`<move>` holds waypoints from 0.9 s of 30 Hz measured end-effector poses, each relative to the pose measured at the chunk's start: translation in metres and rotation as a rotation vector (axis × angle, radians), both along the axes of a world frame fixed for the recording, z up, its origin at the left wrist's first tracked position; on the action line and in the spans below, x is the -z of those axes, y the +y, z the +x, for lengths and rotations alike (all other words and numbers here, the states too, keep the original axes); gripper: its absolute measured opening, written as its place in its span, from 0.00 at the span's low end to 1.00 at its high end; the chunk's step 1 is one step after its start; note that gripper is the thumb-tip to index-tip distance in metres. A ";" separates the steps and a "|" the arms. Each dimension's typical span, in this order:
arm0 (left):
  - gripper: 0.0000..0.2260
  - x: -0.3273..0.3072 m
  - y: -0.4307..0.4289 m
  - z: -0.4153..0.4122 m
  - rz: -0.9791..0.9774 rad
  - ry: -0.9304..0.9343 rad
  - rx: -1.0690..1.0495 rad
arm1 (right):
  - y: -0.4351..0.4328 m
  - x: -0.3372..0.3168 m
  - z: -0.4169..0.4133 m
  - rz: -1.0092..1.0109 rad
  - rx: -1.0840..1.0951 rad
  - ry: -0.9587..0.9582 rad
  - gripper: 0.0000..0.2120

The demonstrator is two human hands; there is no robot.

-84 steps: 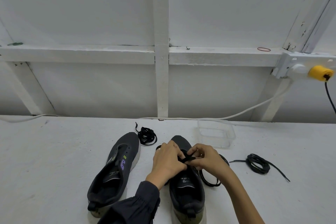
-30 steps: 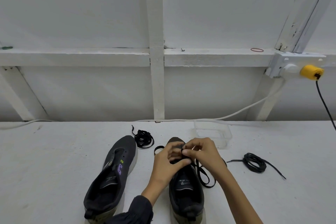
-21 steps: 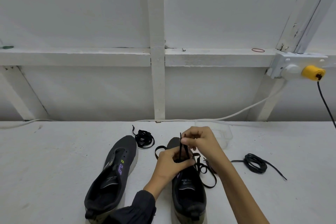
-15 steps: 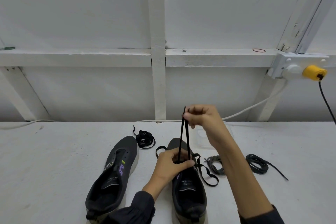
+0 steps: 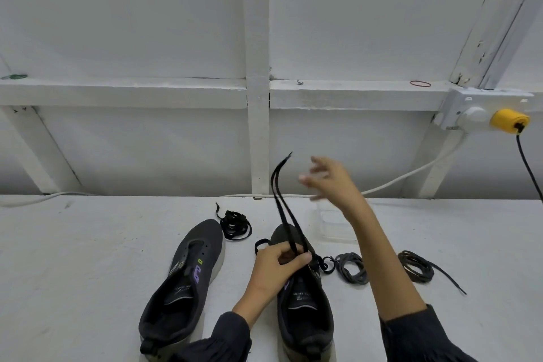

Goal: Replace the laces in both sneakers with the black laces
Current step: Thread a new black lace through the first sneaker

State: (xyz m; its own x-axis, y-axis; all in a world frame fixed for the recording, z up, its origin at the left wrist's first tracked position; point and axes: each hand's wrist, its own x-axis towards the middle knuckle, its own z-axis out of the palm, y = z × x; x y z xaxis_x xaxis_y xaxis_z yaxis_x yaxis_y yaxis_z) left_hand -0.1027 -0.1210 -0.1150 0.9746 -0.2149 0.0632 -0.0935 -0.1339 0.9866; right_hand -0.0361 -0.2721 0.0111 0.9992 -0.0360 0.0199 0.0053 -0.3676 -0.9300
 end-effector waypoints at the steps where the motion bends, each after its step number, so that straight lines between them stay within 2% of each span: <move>1: 0.02 0.000 0.000 0.000 0.003 -0.002 -0.002 | -0.005 0.007 -0.006 -0.155 -0.044 0.080 0.21; 2: 0.03 0.001 0.000 0.001 0.002 -0.002 0.001 | -0.008 0.015 -0.013 -0.283 -0.121 0.181 0.19; 4: 0.04 0.002 0.000 0.002 -0.002 0.001 0.000 | -0.010 0.028 -0.029 -0.413 -0.290 0.376 0.21; 5: 0.04 0.002 0.000 0.002 -0.006 0.001 -0.005 | -0.009 0.035 -0.037 -0.432 -0.341 0.413 0.21; 7: 0.05 0.001 -0.001 0.001 -0.017 0.000 -0.016 | -0.005 0.051 -0.044 -0.415 -0.326 0.339 0.19; 9: 0.08 0.001 -0.002 0.000 -0.023 -0.003 -0.014 | 0.002 0.068 -0.046 -0.347 -0.228 0.204 0.18; 12: 0.08 0.001 -0.001 0.000 -0.007 -0.008 -0.007 | 0.007 0.072 -0.048 -0.227 -0.118 0.099 0.08; 18: 0.05 0.003 0.000 0.004 0.095 -0.035 0.015 | 0.009 0.053 -0.054 0.089 -0.090 0.031 0.14; 27: 0.04 0.006 0.002 0.004 0.093 -0.022 0.009 | 0.014 -0.035 -0.013 0.464 -0.002 -0.198 0.05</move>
State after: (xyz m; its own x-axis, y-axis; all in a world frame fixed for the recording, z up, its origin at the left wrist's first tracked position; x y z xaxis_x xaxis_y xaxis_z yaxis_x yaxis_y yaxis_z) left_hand -0.0982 -0.1191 -0.1209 0.9712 -0.2296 0.0638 -0.1164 -0.2235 0.9677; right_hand -0.0492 -0.2582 0.0461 0.9780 -0.0841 0.1910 0.1980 0.0846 -0.9765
